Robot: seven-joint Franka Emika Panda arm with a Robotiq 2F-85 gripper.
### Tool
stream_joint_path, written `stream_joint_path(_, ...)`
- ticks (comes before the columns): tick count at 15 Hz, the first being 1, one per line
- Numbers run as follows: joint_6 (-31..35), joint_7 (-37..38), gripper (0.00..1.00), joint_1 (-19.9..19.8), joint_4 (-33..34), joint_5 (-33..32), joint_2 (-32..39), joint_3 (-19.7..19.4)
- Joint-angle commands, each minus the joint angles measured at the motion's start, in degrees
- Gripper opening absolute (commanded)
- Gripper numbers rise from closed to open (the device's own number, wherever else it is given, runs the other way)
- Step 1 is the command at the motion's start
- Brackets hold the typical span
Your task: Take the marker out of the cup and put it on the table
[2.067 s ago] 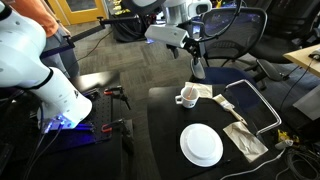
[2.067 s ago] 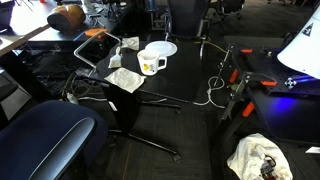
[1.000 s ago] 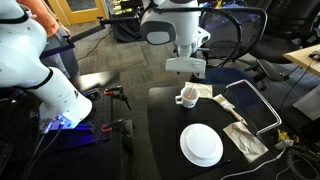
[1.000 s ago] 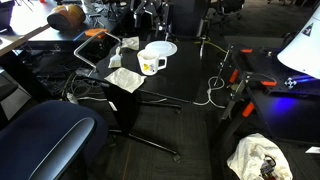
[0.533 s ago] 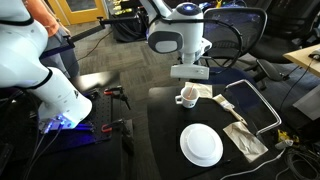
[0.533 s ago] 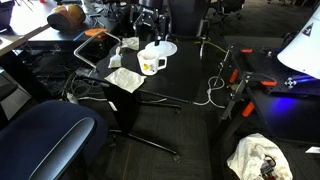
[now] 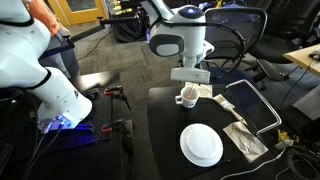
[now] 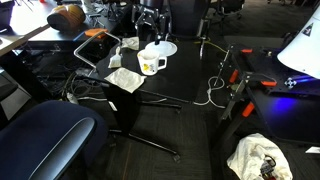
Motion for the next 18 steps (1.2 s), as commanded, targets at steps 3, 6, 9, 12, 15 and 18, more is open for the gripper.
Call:
stream_joint_path(3,0.57,0.98,0.60,-4.26,1.48,-0.41,2.08,3.42)
stream_joint_path(6,1.00,0.46,0.51,-6.15,2.63,0.47,4.13,5.04)
stream_joint_path(9,1.15,0.73,0.51,-7.57,4.03,0.24,6.69,6.07)
stream_joint_path(12,0.93,1.03,0.55,-8.70,5.51,-0.17,9.20,6.82)
stream_joint_path(15,1.28,1.44,0.50,-9.36,6.92,-0.66,11.61,7.18)
stream_joint_path(18,1.32,1.56,0.44,-9.90,8.24,-0.87,13.40,7.48)
